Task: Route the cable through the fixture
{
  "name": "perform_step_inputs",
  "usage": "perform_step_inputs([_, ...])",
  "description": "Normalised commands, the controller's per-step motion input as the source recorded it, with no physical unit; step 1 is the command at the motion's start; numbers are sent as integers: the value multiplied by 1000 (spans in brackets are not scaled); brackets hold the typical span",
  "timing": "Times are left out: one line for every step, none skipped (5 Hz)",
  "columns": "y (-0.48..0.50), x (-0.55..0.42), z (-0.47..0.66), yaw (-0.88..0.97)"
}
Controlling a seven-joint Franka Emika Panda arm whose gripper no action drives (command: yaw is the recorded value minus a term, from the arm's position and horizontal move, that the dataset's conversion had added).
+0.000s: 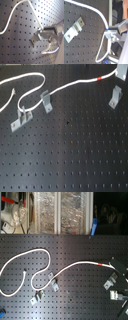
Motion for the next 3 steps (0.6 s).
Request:
perform_step_inputs([14,-16,0,0])
perform_step_inputs([-4,-8,313,0])
perform_step_inputs([51,-277,478,111])
